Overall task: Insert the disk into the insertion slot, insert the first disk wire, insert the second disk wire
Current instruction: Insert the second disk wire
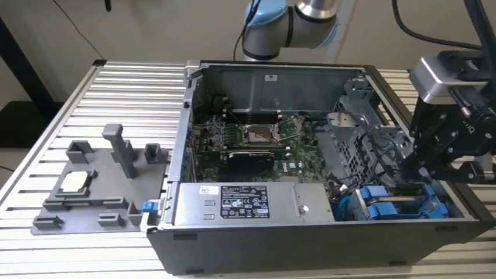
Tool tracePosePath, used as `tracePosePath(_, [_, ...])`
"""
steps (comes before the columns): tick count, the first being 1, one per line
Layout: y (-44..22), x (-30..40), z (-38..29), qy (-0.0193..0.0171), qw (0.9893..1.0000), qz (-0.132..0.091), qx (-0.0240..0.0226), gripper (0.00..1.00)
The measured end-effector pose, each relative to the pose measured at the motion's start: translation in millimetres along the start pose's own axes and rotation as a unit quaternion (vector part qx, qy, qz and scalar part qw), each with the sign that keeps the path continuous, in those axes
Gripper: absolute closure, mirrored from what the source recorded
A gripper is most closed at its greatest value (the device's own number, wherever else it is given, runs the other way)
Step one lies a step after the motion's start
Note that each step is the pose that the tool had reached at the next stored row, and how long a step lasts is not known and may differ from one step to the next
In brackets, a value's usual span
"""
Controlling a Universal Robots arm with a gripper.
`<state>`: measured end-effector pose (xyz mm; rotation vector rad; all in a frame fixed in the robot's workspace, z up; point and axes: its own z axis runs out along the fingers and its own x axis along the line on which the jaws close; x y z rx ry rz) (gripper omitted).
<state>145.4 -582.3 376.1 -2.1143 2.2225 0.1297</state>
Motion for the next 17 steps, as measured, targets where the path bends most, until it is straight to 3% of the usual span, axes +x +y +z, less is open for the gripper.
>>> tracePosePath(5, [0.3,-2.5,-22.6,0.0,1.0,0.0,0.0,0.78])
tracePosePath(7, [0.4,-3.6,-32.0,0.0,1.0,0.0,0.0,0.89])
tracePosePath(9, [0.4,-4.3,-38.8,0.0001,1.0,0.0,0.0,0.89])
tracePosePath(17, [0.5,-4.3,-39.2,0.0001,1.0,0.0,-0.0001,0.89])
